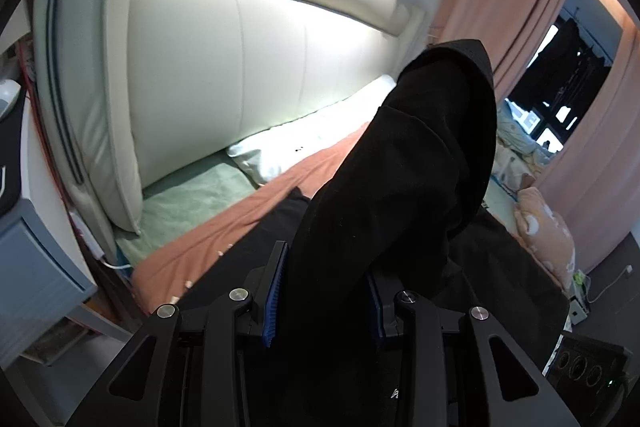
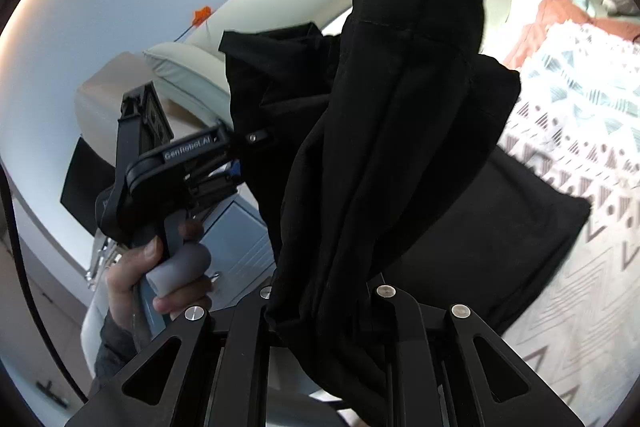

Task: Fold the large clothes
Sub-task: 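Carry the held black garment stack with both tools toward the headboard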

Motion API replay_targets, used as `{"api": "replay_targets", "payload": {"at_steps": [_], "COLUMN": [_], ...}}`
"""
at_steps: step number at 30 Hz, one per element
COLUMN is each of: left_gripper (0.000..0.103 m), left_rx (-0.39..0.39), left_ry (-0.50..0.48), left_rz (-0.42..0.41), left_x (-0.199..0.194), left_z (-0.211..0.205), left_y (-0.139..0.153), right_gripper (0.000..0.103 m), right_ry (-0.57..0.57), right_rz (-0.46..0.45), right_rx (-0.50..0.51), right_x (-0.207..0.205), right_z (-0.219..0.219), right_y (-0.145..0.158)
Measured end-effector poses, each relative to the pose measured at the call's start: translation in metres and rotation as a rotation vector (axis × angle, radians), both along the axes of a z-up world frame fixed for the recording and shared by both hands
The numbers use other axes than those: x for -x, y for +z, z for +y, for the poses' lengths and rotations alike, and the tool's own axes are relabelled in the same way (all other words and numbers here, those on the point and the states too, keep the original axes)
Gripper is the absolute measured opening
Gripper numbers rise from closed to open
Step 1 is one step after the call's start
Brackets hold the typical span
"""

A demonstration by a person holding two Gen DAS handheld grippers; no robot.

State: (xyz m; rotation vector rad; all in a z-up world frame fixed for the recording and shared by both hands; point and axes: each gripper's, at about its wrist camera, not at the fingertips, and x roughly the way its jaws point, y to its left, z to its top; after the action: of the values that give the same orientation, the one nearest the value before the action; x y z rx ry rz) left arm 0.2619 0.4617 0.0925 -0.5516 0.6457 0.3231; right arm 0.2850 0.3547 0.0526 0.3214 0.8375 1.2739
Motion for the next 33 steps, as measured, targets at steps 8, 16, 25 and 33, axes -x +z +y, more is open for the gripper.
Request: {"api": "replay_targets", "payload": {"at_steps": [8,16,25,33], "left_gripper": [0.035,0.035,0.065,0.078], "left_rx": [-0.044,-0.066,-0.199,-0.184], "left_ry": [0.018,-0.010,0.049,0.141], "left_rz": [0.102,0.196,0.286,0.212], "left_x": [-0.046,-0.112,-0.139,-0.056], "left_z": [0.004,0.019,0.019,0.003], "left_y": [-0.046,-0.100,-0.135,-0.139], "right_gripper": [0.017,0.016,0.015,0.016], "right_ry": [0.034,-0.007,-0.201,-0.213], "right_rz": [0.099,0.184,0.272,0.277], "right_rx": [0.018,0.026,0.128,0.153], "right_x": [-0.038,-0.090,-0.145,-0.143], "right_z": [0.011,0.001,-0.012,-0.013], "right_y": [-0.047,-0.102,-0.188,-0.221]}}
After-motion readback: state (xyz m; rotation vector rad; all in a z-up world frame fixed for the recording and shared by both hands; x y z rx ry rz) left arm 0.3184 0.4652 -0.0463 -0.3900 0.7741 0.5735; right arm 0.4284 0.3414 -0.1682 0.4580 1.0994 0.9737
